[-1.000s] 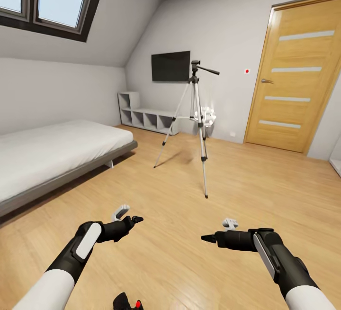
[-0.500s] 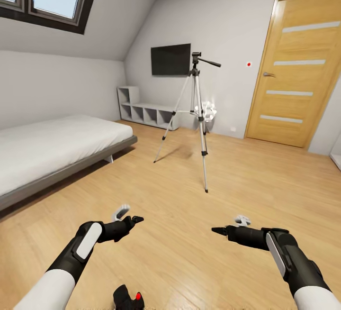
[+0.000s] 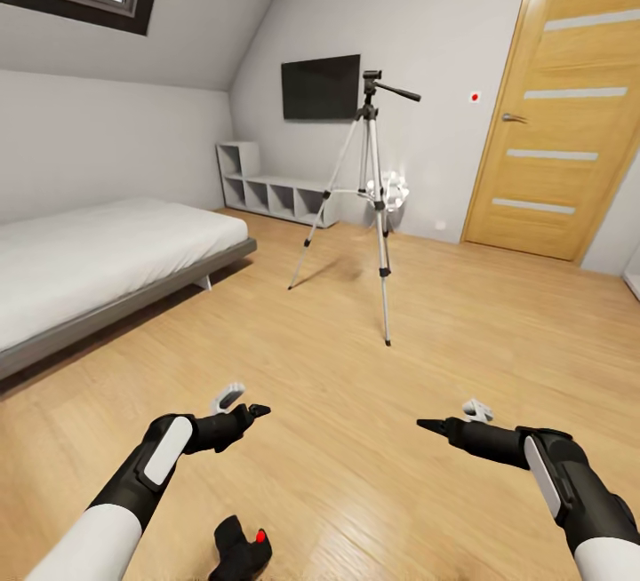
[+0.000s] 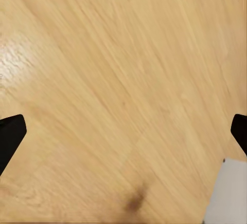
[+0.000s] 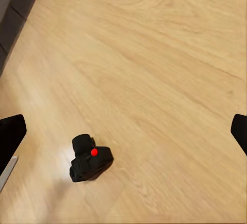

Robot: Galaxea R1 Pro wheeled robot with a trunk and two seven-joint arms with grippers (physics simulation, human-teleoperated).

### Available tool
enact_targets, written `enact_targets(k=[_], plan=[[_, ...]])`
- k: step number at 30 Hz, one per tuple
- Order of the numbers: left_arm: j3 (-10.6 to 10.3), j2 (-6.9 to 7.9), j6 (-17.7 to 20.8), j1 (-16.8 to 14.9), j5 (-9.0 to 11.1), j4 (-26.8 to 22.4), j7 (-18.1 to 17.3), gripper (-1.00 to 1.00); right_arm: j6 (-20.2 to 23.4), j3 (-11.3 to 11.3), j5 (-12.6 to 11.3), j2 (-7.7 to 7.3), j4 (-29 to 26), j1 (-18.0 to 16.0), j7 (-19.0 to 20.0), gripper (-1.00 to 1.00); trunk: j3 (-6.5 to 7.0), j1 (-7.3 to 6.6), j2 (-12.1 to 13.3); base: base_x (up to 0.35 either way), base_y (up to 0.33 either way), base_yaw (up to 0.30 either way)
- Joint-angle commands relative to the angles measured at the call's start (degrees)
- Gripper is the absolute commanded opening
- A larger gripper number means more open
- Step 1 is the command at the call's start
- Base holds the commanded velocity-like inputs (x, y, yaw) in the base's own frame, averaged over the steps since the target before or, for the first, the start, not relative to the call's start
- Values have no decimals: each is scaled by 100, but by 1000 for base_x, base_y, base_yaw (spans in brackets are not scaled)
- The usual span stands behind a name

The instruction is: Attach the digital camera to the camera tripod in the bedroom.

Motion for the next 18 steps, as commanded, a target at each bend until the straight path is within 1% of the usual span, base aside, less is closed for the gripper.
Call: enact_targets(k=[1,9,18], plan=[[0,1,22,-3,-9,-3,-21,100,49,-14,-52,4,-2,-2,2,100,-28,1,-4,0,0,0],[-3,1,22,-3,-9,-7,-20,100,50,-24,-50,3,-3,-4,202,100,-205,22,-15,0,0,0],[-3,1,22,-3,-9,-10,-20,100,50,-13,-46,-1,-3,-2,260,100,-405,45,-27,0,0,0]])
